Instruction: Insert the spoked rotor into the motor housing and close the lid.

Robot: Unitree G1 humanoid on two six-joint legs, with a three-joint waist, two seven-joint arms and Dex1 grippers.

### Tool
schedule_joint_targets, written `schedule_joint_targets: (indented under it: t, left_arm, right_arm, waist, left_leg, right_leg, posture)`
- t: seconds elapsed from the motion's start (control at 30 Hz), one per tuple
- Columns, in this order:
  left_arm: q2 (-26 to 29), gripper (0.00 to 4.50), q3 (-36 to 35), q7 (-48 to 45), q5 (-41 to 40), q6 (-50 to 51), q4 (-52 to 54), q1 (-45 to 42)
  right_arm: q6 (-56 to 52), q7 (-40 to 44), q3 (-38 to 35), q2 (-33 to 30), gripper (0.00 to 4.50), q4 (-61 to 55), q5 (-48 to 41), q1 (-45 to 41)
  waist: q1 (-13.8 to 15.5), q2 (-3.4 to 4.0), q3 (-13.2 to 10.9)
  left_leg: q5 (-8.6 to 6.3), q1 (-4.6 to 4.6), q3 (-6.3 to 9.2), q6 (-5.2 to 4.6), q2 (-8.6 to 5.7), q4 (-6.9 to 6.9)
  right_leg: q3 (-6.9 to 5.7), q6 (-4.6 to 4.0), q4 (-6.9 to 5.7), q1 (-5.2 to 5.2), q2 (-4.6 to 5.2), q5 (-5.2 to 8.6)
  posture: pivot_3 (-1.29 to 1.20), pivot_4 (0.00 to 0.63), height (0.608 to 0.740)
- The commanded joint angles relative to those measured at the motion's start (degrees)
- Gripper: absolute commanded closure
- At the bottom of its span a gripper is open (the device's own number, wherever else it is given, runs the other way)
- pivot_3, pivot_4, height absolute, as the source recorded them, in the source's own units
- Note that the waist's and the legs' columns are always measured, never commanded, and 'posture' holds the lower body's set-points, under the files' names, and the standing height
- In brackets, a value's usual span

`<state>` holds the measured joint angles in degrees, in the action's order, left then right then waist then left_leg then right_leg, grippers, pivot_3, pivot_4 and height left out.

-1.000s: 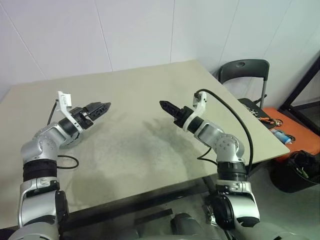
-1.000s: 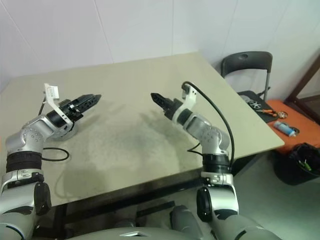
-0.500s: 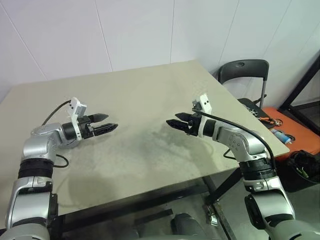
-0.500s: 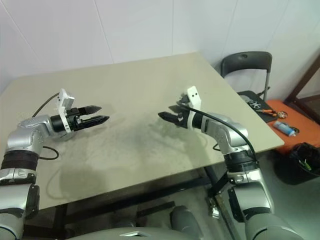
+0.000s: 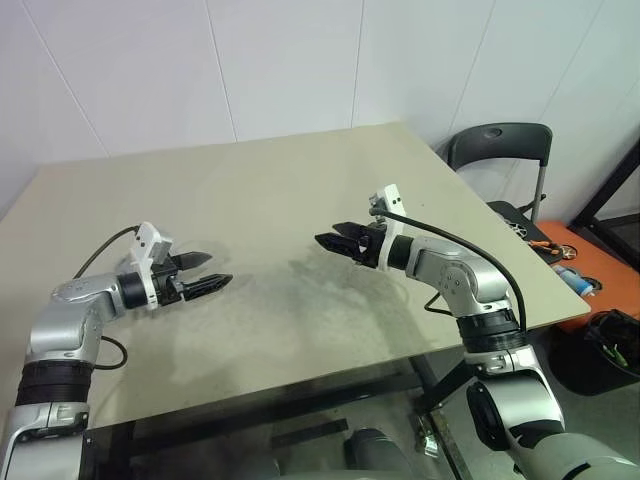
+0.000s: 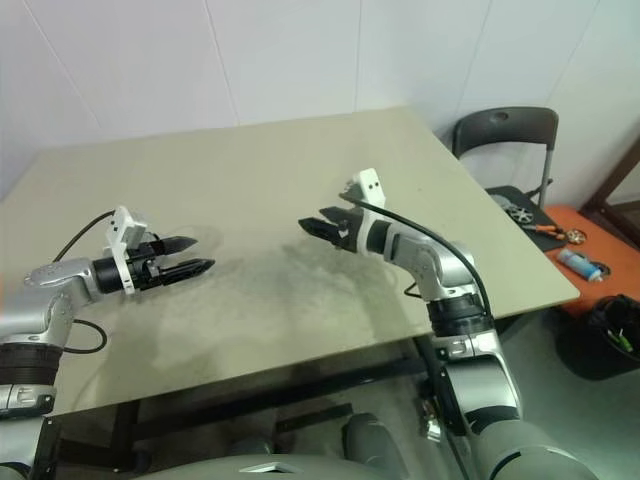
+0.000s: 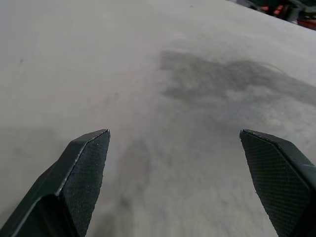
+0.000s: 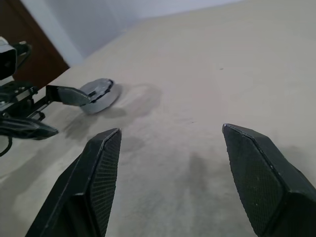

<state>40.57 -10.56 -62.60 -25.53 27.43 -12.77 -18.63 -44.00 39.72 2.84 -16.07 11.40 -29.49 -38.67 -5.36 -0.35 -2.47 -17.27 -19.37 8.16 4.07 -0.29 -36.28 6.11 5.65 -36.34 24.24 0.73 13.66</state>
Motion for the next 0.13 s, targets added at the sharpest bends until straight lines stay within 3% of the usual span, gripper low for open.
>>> schedule_joint_targets:
  t: [0.03, 0.13]
  left_arm:
    - [0.73, 0.02, -2.67, 2.14, -1.32, 0.36, 2.83, -0.51]
    - [0.75, 0.02, -3.38, 2.99, -1.84, 0.81, 4.17, 0.38]
  right_arm:
    - [0.62, 1.11, -0.7, 0.23, 1.07, -0.25, -0.02, -2.74]
    - [0.58, 1.3, -0.76, 0.28, 1.07, 0.19, 0.07, -2.82]
  waist:
    - [-0.09, 0.0, 0.0]
    - [-0.19, 0.0, 0.0]
  left_leg:
    - [0.0, 0.01, -0.01, 0.0, 0.0, -0.01]
    - [0.0, 0.02, -0.01, 0.0, 0.0, 0.01]
  right_leg:
    - [0.0, 0.01, 0.0, -0.02, 0.0, 0.0]
    - [0.0, 0.01, 0.0, -0.01, -0.01, -0.01]
  posture:
    - [0.0, 0.0, 0.74]
    - [0.0, 0.0, 0.74]
